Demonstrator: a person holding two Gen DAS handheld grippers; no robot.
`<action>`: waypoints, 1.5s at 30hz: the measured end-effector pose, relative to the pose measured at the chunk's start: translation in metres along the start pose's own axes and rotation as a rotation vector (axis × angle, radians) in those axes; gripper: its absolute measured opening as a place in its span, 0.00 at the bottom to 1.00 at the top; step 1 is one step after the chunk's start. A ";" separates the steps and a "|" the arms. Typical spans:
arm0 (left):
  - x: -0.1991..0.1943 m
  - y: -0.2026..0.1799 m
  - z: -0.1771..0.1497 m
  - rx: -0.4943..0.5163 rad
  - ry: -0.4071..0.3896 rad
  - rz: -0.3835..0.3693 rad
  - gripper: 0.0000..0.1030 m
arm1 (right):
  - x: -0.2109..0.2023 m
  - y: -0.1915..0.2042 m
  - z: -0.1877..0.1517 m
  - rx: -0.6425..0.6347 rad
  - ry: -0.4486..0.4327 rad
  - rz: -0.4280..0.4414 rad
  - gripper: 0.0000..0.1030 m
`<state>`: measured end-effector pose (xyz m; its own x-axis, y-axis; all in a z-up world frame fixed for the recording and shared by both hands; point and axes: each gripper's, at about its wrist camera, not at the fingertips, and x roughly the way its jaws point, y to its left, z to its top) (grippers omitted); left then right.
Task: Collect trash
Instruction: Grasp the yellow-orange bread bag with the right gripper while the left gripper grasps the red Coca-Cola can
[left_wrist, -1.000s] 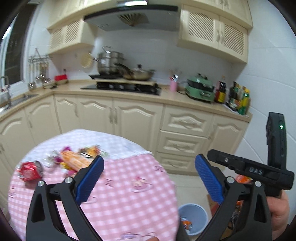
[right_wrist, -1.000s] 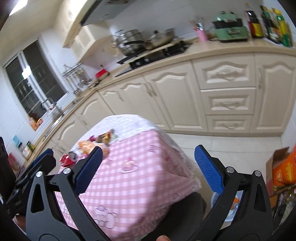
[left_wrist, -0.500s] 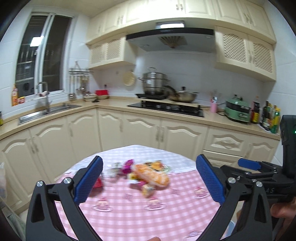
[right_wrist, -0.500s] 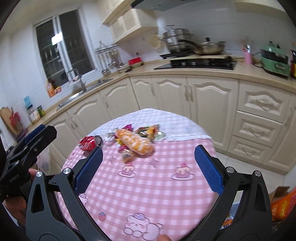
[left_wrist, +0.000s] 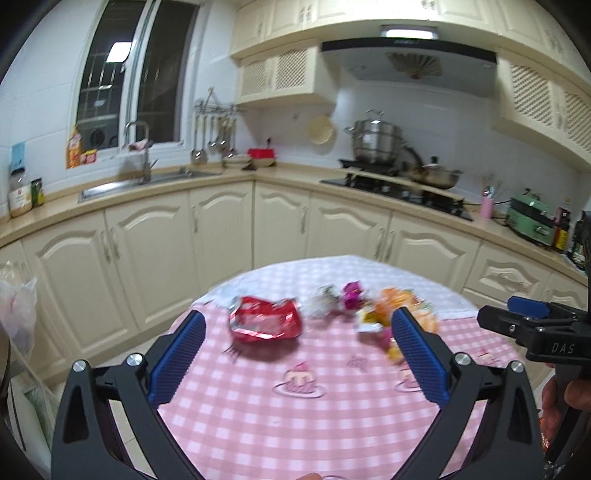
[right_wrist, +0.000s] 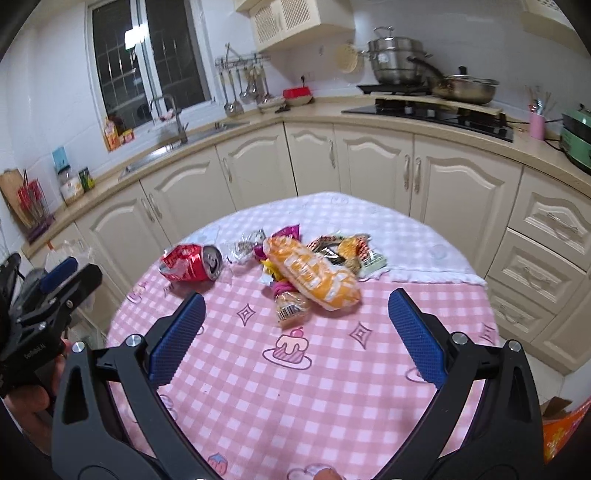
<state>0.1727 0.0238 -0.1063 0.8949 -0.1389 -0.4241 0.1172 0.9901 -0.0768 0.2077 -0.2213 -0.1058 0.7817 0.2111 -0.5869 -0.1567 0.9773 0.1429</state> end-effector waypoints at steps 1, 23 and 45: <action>0.003 0.005 -0.002 -0.005 0.007 0.006 0.95 | 0.011 0.001 0.000 -0.009 0.018 -0.006 0.94; 0.092 0.016 -0.022 0.193 0.132 0.086 0.95 | 0.126 -0.024 0.012 0.000 0.167 0.052 0.42; 0.175 0.000 -0.034 0.720 0.270 0.016 0.19 | 0.097 -0.025 0.012 0.024 0.145 0.075 0.36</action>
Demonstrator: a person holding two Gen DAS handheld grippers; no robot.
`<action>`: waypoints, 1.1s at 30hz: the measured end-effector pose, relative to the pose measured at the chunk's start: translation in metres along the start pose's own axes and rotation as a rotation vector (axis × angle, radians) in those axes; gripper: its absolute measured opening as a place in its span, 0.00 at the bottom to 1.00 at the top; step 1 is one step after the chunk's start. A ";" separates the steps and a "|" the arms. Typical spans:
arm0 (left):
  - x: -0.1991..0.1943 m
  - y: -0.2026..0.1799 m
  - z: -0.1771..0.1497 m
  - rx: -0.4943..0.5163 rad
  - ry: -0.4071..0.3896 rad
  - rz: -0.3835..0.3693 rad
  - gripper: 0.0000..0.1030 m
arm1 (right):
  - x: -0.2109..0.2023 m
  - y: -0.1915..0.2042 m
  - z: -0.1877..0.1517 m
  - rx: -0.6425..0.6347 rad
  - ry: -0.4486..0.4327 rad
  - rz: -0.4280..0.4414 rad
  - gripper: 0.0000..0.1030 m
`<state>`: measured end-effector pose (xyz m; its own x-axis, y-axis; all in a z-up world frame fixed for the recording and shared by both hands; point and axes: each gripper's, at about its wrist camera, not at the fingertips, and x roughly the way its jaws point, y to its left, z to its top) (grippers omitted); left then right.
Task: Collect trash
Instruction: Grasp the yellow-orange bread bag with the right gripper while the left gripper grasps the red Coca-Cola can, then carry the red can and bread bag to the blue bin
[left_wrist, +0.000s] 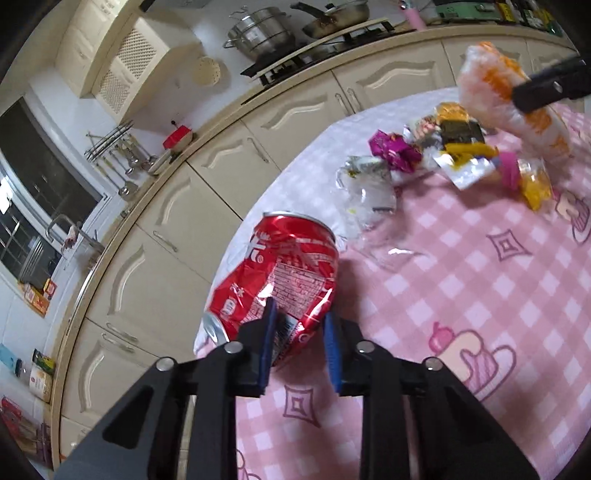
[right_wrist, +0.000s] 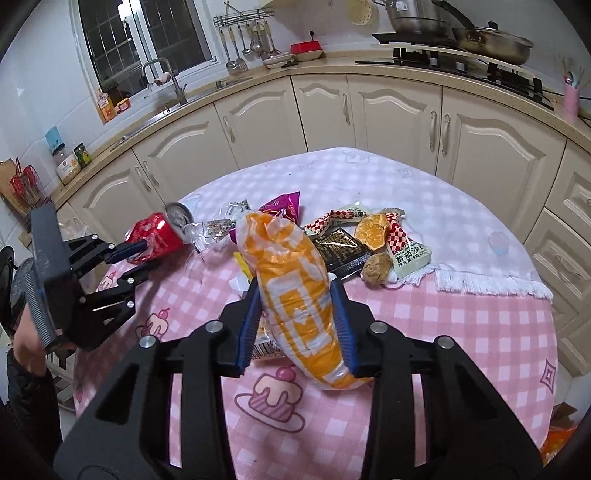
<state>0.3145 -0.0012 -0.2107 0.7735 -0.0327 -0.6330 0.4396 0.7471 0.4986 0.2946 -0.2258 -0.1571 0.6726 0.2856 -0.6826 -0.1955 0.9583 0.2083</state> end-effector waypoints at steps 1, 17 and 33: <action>-0.005 0.004 0.001 -0.030 -0.008 -0.012 0.16 | -0.004 0.000 0.000 -0.001 -0.005 0.001 0.35; -0.094 0.029 -0.005 -0.434 -0.187 -0.191 0.10 | -0.074 -0.001 -0.006 0.010 -0.103 0.026 0.35; -0.169 -0.026 0.036 -0.413 -0.323 -0.326 0.10 | -0.161 -0.042 -0.036 0.064 -0.210 -0.014 0.35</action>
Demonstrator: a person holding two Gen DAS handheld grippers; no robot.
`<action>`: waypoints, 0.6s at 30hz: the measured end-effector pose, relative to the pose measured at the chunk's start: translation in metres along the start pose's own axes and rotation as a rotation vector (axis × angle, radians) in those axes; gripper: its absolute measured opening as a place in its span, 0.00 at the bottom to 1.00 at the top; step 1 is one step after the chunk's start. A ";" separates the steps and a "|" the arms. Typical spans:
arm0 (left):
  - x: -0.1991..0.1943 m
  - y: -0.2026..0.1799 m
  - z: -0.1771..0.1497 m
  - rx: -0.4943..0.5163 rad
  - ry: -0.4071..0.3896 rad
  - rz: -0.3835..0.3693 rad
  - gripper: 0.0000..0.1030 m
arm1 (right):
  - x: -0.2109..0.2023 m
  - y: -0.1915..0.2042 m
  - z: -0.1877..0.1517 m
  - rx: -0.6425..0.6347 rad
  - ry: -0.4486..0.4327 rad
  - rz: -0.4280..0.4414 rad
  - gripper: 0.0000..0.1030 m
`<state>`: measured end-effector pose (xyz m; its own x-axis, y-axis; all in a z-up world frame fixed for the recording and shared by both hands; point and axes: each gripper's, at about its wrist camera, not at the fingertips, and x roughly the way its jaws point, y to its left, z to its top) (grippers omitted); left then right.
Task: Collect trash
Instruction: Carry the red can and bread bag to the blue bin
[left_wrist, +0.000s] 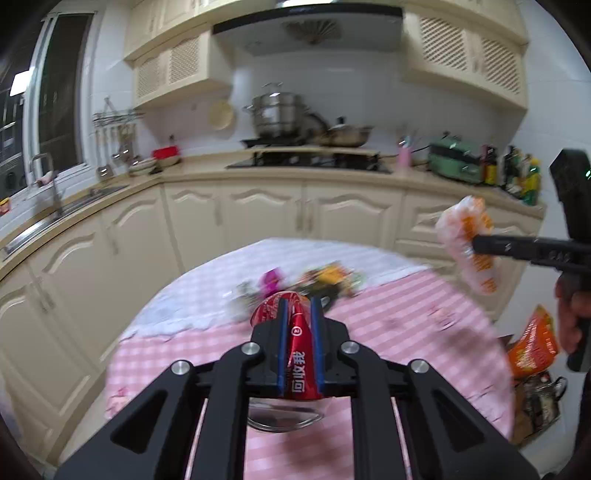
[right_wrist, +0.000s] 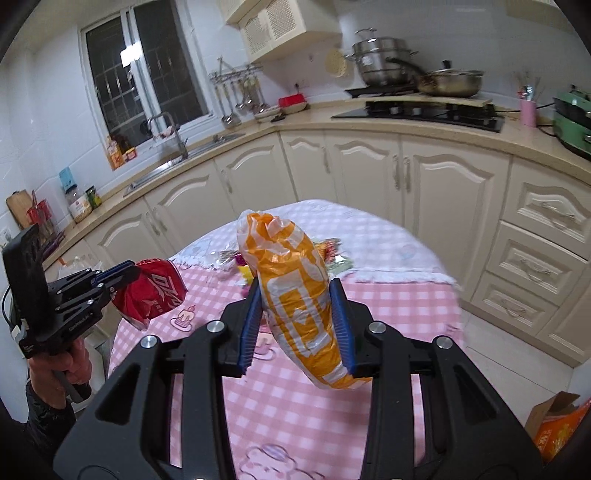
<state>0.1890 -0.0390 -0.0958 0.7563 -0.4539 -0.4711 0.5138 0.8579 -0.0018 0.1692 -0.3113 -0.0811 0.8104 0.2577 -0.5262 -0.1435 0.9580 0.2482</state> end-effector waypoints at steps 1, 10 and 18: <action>-0.001 -0.006 0.003 -0.001 -0.008 -0.013 0.10 | -0.010 -0.008 -0.001 0.012 -0.013 -0.004 0.35; 0.017 -0.130 0.037 -0.004 -0.055 -0.246 0.10 | -0.085 -0.097 -0.033 0.154 -0.074 -0.071 0.35; 0.062 -0.272 0.029 0.043 0.031 -0.472 0.10 | -0.152 -0.225 -0.116 0.405 -0.068 -0.267 0.35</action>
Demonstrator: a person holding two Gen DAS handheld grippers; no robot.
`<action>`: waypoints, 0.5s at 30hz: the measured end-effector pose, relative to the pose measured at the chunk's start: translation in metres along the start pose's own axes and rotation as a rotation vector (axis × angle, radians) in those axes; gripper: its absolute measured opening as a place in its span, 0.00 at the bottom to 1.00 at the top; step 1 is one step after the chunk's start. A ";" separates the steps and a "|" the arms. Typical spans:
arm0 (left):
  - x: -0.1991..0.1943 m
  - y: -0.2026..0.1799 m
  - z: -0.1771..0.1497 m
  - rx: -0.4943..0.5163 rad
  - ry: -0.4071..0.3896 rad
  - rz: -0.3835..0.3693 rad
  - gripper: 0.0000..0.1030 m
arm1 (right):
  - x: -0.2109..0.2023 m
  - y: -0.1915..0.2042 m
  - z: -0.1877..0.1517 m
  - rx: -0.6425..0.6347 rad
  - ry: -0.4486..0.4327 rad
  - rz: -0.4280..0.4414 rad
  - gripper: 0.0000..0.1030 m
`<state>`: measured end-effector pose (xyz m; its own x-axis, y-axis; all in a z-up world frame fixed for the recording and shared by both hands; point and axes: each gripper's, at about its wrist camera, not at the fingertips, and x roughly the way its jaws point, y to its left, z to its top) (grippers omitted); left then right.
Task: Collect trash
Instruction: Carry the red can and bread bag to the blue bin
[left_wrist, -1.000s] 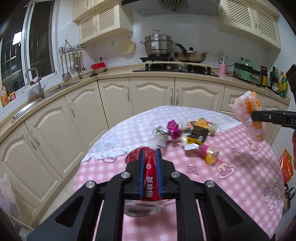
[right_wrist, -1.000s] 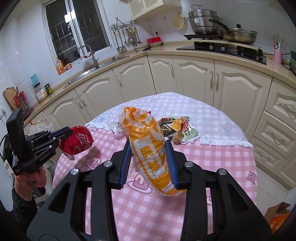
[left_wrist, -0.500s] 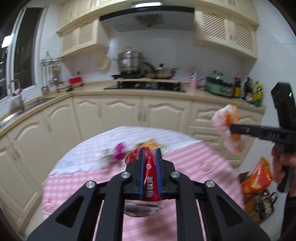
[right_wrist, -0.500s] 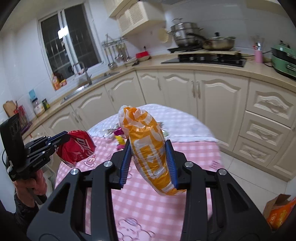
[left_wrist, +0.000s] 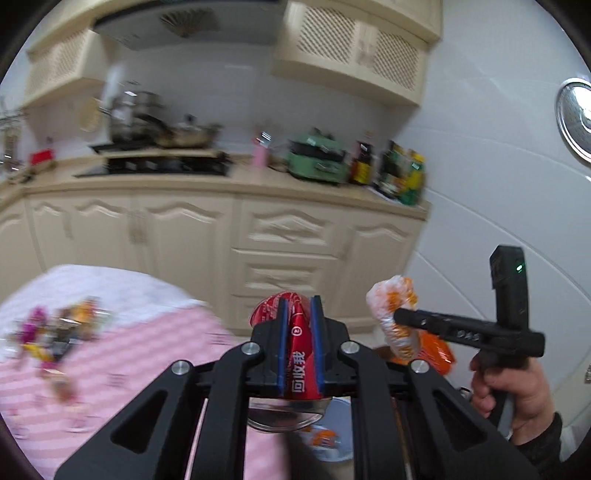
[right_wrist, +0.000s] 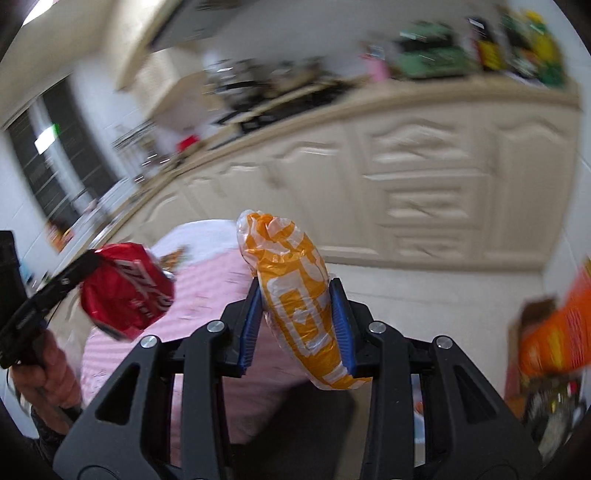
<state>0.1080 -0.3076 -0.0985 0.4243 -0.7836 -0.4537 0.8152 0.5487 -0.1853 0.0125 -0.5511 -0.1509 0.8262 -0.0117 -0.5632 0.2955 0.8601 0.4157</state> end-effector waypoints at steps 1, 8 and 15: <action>0.012 -0.007 -0.002 0.002 0.013 -0.015 0.10 | 0.000 -0.017 -0.005 0.027 0.006 -0.019 0.35; 0.137 -0.071 -0.053 -0.014 0.212 -0.119 0.10 | 0.030 -0.124 -0.048 0.208 0.110 -0.116 0.35; 0.243 -0.084 -0.132 -0.042 0.424 -0.116 0.11 | 0.094 -0.198 -0.113 0.401 0.255 -0.128 0.35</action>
<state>0.0902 -0.5058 -0.3086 0.1246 -0.6566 -0.7438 0.8277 0.4822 -0.2870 -0.0229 -0.6652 -0.3666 0.6422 0.0643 -0.7638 0.5898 0.5950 0.5460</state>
